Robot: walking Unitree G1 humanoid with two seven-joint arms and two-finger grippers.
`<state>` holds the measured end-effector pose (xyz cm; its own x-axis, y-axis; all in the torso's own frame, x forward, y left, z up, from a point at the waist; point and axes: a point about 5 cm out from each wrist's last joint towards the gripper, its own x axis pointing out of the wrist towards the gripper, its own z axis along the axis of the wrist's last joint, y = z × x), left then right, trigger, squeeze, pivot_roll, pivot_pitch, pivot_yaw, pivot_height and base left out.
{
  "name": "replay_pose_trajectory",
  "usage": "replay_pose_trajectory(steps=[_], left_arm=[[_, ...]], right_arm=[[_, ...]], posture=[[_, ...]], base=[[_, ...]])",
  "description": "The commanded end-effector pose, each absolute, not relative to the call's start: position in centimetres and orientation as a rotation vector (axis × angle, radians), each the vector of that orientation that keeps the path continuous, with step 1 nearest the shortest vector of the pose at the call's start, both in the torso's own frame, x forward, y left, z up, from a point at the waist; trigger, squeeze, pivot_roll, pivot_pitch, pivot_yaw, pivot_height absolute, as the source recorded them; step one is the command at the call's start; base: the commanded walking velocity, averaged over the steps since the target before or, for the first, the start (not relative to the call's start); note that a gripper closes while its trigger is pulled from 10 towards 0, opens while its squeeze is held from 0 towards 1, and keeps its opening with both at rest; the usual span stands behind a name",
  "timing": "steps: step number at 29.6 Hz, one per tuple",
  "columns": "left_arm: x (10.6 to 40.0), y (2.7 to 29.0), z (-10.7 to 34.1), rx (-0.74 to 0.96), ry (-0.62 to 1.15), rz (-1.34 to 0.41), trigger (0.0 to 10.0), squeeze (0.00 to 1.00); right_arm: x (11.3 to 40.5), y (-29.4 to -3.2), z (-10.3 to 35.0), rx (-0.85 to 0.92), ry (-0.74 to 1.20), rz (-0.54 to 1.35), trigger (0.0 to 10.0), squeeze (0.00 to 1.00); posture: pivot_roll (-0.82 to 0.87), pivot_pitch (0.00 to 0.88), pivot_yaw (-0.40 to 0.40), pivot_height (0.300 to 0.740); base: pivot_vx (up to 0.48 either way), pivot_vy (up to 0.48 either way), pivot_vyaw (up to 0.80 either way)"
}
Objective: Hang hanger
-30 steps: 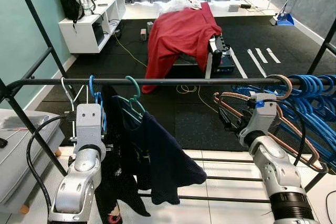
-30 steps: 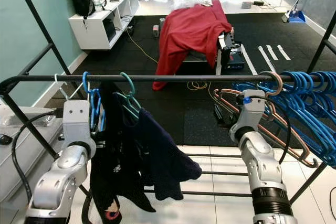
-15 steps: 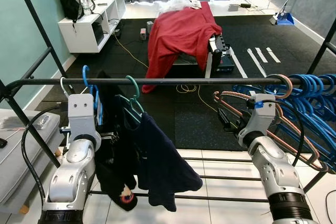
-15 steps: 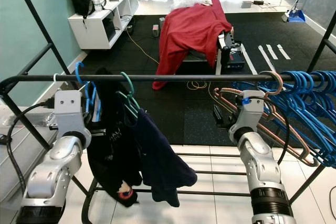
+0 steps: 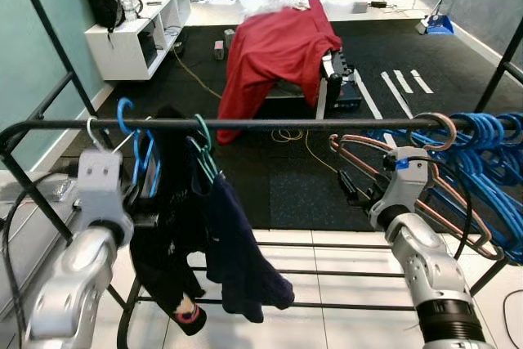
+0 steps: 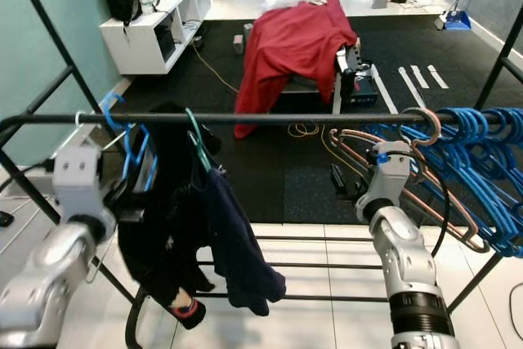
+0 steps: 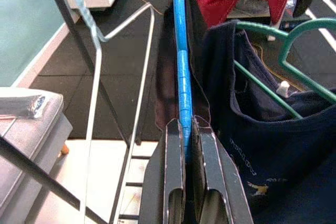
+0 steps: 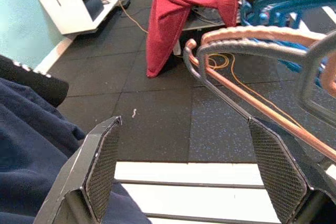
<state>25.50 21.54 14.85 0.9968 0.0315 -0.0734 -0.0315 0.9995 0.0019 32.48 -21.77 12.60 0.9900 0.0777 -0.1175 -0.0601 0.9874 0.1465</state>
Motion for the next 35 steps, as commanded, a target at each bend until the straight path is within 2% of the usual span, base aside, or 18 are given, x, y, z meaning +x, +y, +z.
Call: replay_pose_trajectory(steps=[1, 12, 15, 16, 18, 19, 20, 21, 35], left_arm=[[24.8, 21.9, 15.6, -0.013, 0.014, 0.068, 0.0, 0.00], [21.0, 20.4, 14.0, -0.040, 0.045, 0.042, 0.0, 0.00], [20.4, 19.9, 13.5, -0.031, 0.073, 0.034, 0.0, 0.00], [20.3, 19.8, 13.3, -0.020, 0.086, 0.040, 4.2, 0.00], [20.3, 19.8, 13.1, -0.013, 0.094, 0.046, 4.2, 0.00], [20.6, 19.7, 13.3, -0.007, 0.087, 0.054, 9.3, 0.00], [20.6, 19.7, 13.3, -0.007, 0.087, 0.054, 9.3, 0.00], [21.0, 19.6, 13.5, -0.009, 0.072, 0.052, 10.0, 0.00], [24.4, 18.6, 15.0, 0.000, -0.006, -0.035, 10.0, 0.00]], right_arm=[[32.6, -21.7, 12.6, 0.145, 0.126, 0.077, 10.0, 0.00], [32.7, -21.9, 12.6, 0.139, 0.134, 0.088, 10.0, 0.00], [32.8, -21.9, 12.7, 0.137, 0.136, 0.091, 10.0, 0.00], [32.8, -21.9, 12.7, 0.136, 0.138, 0.094, 10.0, 0.00], [32.9, -21.8, 12.7, 0.135, 0.139, 0.097, 10.0, 0.00], [32.9, -21.8, 12.7, 0.134, 0.141, 0.100, 10.0, 0.00], [32.9, -21.8, 12.7, 0.134, 0.141, 0.100, 10.0, 0.00], [32.9, -21.8, 12.7, 0.133, 0.142, 0.103, 10.0, 0.00], [33.1, -21.3, 12.6, 0.118, 0.154, 0.134, 10.0, 0.00]], posture=[[-0.07, 0.000, 0.040, 0.740], [-0.05, 0.000, 0.024, 0.740], [-0.05, 0.000, 0.019, 0.740], [-0.05, 0.000, 0.012, 0.740], [-0.05, 0.000, 0.012, 0.740], [-0.05, 0.000, 0.009, 0.740], [-0.05, 0.000, 0.009, 0.740], [-0.05, 0.000, 0.008, 0.740], [-0.05, 0.000, 0.001, 0.740]], base=[[0.000, 0.000, 0.00], [0.000, 0.000, 0.00], [-0.465, 0.000, 0.00], [-0.480, 0.000, 0.00], [-0.480, 0.000, 0.00], [-0.476, 0.000, 0.00], [-0.476, 0.000, 0.00], [-0.476, 0.000, 0.00], [-0.476, 0.000, 0.00]])
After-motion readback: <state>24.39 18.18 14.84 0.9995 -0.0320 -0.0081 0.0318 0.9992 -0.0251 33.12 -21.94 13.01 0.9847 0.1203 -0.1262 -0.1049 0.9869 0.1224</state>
